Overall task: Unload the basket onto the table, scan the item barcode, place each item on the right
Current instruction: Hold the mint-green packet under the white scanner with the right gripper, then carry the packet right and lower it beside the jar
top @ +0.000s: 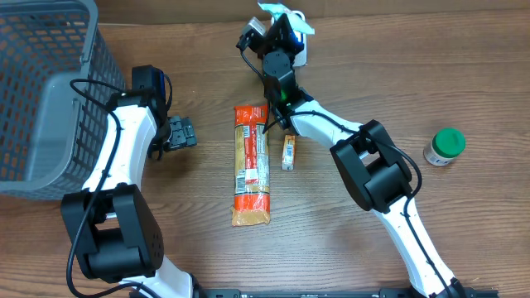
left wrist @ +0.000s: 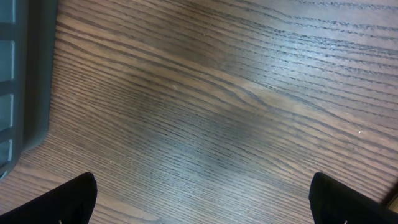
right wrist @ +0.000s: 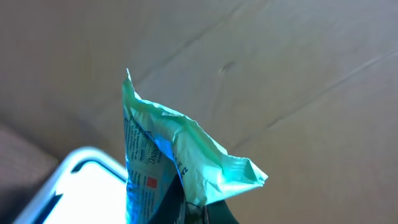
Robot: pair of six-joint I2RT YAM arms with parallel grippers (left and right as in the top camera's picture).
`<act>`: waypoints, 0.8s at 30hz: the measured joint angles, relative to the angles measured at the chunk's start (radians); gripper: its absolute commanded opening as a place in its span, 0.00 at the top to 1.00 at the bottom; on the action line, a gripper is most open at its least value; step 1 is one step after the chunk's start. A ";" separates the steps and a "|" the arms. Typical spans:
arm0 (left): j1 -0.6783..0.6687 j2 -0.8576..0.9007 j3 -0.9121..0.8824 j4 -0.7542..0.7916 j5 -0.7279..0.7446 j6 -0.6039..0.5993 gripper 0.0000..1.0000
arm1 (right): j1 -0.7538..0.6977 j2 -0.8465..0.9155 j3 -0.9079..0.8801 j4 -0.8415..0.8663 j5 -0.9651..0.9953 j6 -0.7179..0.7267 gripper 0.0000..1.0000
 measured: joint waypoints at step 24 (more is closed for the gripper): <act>0.000 0.000 0.000 0.000 0.000 0.000 0.00 | -0.108 -0.738 0.023 -1.585 -0.051 0.901 0.97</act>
